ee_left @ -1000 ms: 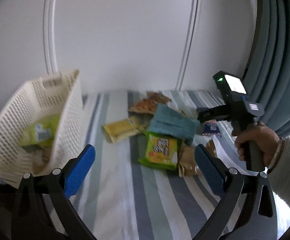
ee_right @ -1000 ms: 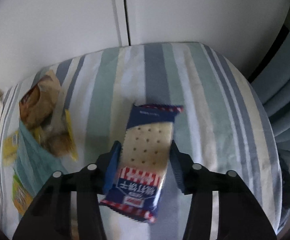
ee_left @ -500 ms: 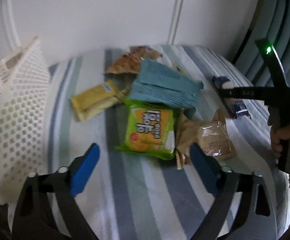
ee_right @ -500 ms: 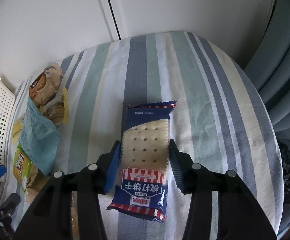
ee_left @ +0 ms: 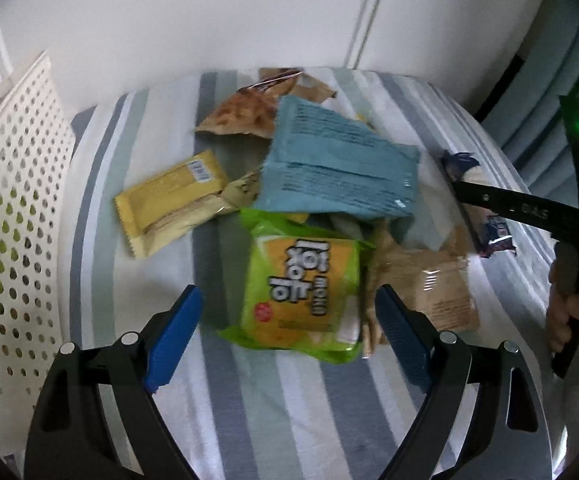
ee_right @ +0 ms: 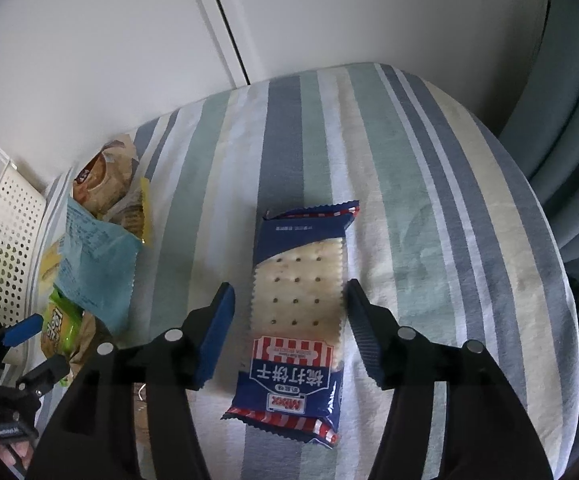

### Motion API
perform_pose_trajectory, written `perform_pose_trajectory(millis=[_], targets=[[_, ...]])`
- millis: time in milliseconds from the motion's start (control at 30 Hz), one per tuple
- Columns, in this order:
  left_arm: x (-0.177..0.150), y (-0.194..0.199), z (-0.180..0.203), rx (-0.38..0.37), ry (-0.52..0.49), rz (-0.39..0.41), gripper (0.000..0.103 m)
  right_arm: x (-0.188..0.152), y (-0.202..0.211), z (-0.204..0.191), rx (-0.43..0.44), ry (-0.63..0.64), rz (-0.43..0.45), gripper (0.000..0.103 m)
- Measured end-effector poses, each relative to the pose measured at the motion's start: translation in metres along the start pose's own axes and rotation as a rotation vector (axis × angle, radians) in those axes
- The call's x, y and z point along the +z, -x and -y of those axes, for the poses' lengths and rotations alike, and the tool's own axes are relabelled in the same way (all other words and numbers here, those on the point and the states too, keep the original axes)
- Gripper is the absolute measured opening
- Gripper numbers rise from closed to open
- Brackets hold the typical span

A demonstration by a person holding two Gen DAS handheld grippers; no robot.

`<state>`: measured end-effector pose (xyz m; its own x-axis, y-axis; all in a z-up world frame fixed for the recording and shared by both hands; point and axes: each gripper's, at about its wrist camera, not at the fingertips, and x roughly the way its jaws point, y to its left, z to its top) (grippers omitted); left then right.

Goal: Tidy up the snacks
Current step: 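Grasp the green-and-orange cake pack with the left gripper while the right holds the crackers, then carry the cake pack into the basket and open the left gripper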

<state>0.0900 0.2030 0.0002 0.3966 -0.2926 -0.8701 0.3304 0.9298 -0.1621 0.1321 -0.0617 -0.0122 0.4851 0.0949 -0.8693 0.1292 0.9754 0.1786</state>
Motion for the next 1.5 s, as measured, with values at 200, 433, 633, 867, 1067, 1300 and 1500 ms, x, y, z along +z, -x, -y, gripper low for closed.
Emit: perform_pose_trajectory(millis=[200, 433, 633, 867, 1067, 1300, 1500], targets=[[0.006, -0.015, 0.008, 0.034, -0.012, -0.021, 0.087, -0.001, 0.000, -0.002, 0.004, -0.002, 0.003, 0.059], [0.013, -0.029, 0.035, 0.074, -0.039, -0.028, 0.065, 0.000, 0.001, -0.001, 0.012, -0.008, 0.005, 0.059], [0.004, -0.018, 0.022, 0.034, -0.003, -0.029, 0.064, 0.002, 0.000, 0.001, 0.024, -0.014, 0.007, 0.059], [-0.010, -0.005, 0.011, -0.018, 0.043, -0.011, 0.062, 0.002, 0.001, 0.000, 0.026, -0.018, 0.008, 0.059], [-0.017, 0.003, 0.002, -0.029, 0.067, -0.007, 0.061, 0.002, 0.002, -0.001, 0.029, -0.021, 0.009, 0.059], [-0.027, 0.014, 0.001, -0.002, 0.032, -0.018, 0.061, 0.003, 0.003, 0.000, 0.038, -0.028, 0.011, 0.059], [-0.027, 0.008, 0.003, 0.029, 0.026, -0.024, 0.062, 0.002, 0.003, -0.001, 0.034, -0.025, 0.011, 0.059]])
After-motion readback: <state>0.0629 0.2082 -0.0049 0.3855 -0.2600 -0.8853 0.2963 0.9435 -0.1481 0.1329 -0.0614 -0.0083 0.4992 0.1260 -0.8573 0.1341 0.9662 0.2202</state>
